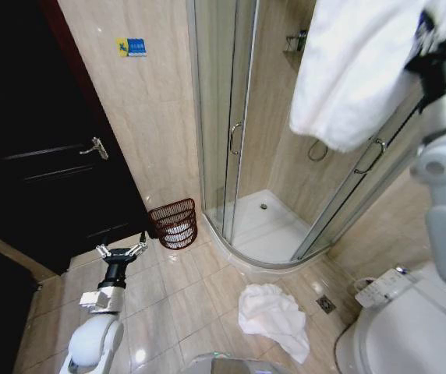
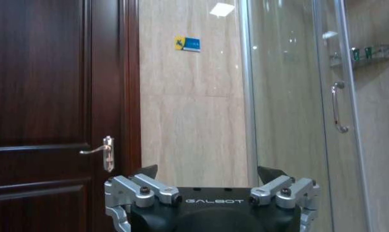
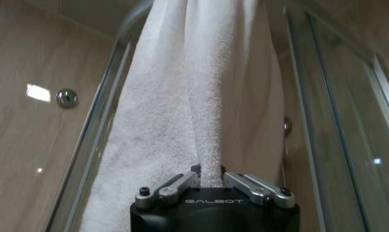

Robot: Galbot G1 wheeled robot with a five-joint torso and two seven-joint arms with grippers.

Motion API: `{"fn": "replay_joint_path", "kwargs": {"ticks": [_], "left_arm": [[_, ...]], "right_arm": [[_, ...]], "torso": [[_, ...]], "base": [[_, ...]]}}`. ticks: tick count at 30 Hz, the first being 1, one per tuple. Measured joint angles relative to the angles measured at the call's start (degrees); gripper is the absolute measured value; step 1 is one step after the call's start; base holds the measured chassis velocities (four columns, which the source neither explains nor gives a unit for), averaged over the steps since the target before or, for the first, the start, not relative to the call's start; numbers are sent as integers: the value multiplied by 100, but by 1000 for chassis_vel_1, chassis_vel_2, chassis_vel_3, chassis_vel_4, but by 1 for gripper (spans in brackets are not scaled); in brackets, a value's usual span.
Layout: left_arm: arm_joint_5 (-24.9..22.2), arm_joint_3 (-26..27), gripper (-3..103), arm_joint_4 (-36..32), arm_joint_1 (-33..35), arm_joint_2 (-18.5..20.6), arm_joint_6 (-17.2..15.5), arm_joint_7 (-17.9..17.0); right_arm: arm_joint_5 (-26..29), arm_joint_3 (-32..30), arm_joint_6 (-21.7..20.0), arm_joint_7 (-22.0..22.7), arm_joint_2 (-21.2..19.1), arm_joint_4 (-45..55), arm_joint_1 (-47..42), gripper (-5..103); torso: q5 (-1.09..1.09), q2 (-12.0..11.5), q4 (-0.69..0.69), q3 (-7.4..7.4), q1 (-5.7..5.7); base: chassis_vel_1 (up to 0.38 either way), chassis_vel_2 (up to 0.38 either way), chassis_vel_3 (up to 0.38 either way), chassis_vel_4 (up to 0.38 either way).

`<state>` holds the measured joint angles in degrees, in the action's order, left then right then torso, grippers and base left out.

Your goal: Discard the used towel into the hamper.

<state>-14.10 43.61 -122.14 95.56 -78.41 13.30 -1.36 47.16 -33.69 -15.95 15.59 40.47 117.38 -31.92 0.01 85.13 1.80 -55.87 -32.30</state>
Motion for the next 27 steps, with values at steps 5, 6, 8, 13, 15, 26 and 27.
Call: {"fn": "replay_joint_path", "kwargs": {"ticks": [5,6,8,13,15,26,27], "left_arm": [[1,-33,100,10,-22,-13,7,-1],[1,-39,100,17,-17,-14,19,-1],[1,-43,100,25,-10,-15,37,-1],[-23,-35,100,38,46,-10,112,-1],[-35,-29,100,39,49,-10,122,-1],[-125,44,100,-30,71,-64,179,-10],[-132,60,100,-29,88,-63,205,-10]], "right_arm": [[43,-361,0,-53,6,232,-619,4],[43,-410,8,-53,16,285,-744,4],[42,-441,19,-51,30,321,-836,4],[3,-492,58,-33,91,446,-1160,4],[-7,-494,64,-22,105,469,-1212,4],[-187,-526,140,-60,71,522,-1543,4],[-193,-525,141,-63,68,522,-1595,4]], "torso": [[-1,-1,0,0,0],[-1,-1,1,0,0],[0,-1,1,0,0],[-1,-1,2,0,0],[-1,-1,2,0,0],[-2,-1,1,0,0],[0,-1,1,0,0]], "base": [[0,0,0,0],[0,0,0,0],[0,0,0,0],[0,0,0,0],[0,0,0,0],[0,0,0,0],[0,0,0,0]]}}
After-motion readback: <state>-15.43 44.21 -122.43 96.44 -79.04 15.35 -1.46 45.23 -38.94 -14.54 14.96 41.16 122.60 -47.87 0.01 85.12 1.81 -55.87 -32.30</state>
